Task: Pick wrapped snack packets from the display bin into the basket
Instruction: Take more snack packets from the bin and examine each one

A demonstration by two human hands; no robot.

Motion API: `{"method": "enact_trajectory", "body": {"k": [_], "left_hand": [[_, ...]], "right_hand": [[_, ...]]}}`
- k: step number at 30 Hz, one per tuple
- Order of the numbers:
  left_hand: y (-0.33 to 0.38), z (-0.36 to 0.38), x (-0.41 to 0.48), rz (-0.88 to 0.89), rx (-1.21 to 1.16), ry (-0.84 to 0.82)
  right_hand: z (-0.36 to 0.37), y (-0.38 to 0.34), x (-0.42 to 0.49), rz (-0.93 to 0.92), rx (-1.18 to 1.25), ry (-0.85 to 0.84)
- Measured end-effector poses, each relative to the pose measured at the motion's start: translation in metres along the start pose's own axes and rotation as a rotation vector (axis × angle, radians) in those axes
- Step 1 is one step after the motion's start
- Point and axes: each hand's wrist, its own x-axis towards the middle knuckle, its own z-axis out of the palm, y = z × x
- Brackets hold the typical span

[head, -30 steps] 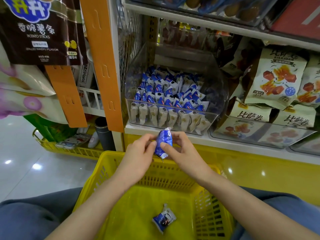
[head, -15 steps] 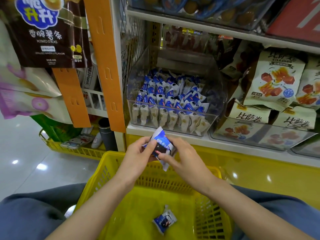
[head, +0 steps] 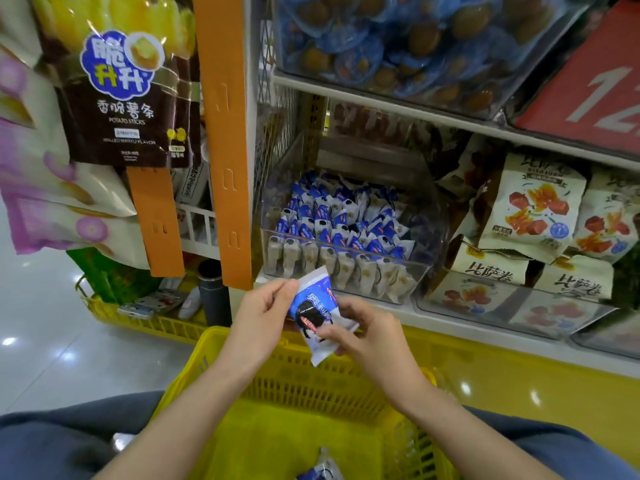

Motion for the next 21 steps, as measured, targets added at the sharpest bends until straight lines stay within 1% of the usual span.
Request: {"method": "enact_trajectory", "body": {"k": [3, 5, 7, 8, 10, 12, 15, 17, 19, 21], "left_hand": [[0.007, -0.003, 0.004, 0.047, 0.031, 0.004], [0.014, -0.003, 0.011, 0.099, 0.092, 0.022], [0.025, -0.002, 0.021, 0.158, 0.139, 0.043], [0.031, 0.000, 0.027, 0.171, 0.116, 0.040], [0.044, 0.002, 0.038, 0.134, -0.046, -0.005], [0.051, 0.005, 0.048, 0.058, -0.191, -0.064], [0.048, 0.003, 0.061, 0.077, -0.187, -0.042], [0.043, -0.004, 0.066, 0.098, -0.188, 0.018], [0.037, -0.012, 0.070, 0.093, -0.197, 0.062], [0.032, -0.017, 0.073, 0.098, -0.203, 0.078]], "right_hand": [[-0.004, -0.009, 0.004, 0.043, 0.153, -0.071], [-0.009, -0.018, 0.008, 0.022, 0.180, -0.111], [-0.015, -0.026, 0.016, -0.006, 0.187, -0.109], [-0.018, -0.031, 0.022, -0.025, 0.187, -0.088], [-0.026, -0.040, 0.037, -0.074, 0.165, -0.005], [-0.032, -0.048, 0.055, -0.106, 0.115, 0.063], [-0.038, -0.052, 0.087, -0.126, -0.024, 0.063], [-0.045, -0.045, 0.119, -0.075, -0.175, 0.162], [-0.055, -0.034, 0.154, -0.018, -0.380, 0.268], [-0.061, -0.023, 0.184, 0.068, -0.490, 0.282]]}}
